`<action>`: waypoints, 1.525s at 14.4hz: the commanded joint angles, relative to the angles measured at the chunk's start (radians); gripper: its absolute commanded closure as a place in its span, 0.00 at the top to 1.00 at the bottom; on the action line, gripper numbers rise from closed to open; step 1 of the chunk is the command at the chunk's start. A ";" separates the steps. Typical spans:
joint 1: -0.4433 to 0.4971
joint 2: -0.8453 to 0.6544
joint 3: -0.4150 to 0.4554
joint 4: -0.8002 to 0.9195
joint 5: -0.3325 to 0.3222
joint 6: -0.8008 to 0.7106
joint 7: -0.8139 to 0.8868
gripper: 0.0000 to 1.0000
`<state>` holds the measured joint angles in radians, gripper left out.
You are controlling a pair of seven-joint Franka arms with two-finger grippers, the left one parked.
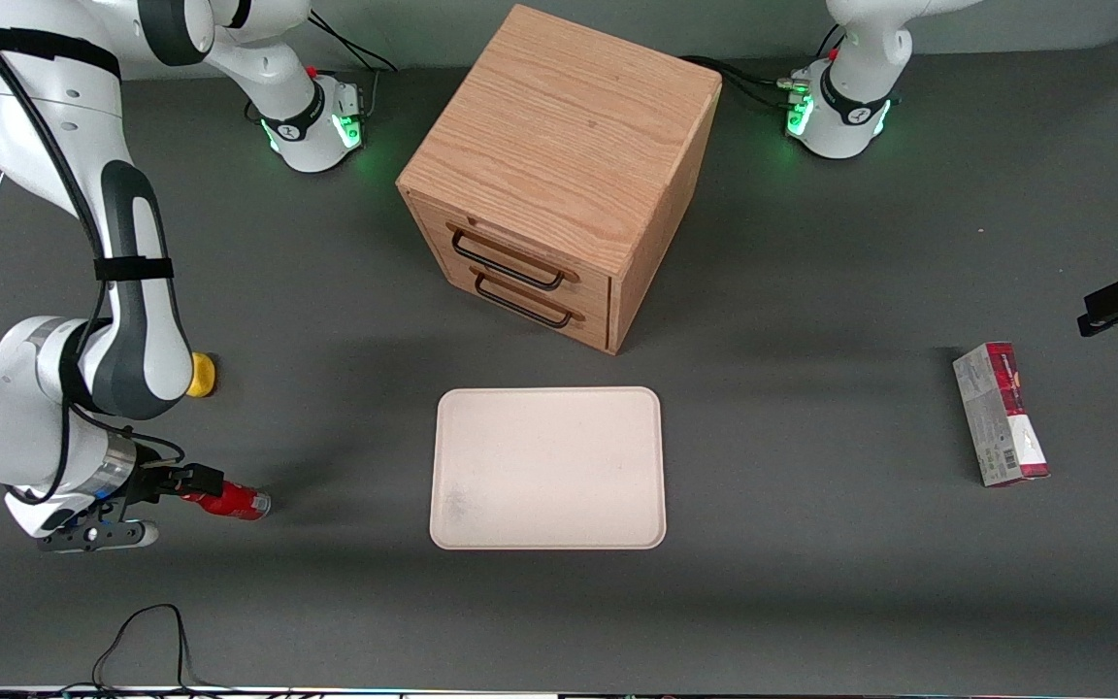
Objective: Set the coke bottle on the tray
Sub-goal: 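Close the right gripper around the bottle's neck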
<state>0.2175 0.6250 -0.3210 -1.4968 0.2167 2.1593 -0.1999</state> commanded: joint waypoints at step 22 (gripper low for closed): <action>0.023 -0.068 0.014 0.465 -0.020 -0.551 -0.015 0.00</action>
<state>0.2364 0.5398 -0.3178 -1.1956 0.2180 1.7412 -0.2456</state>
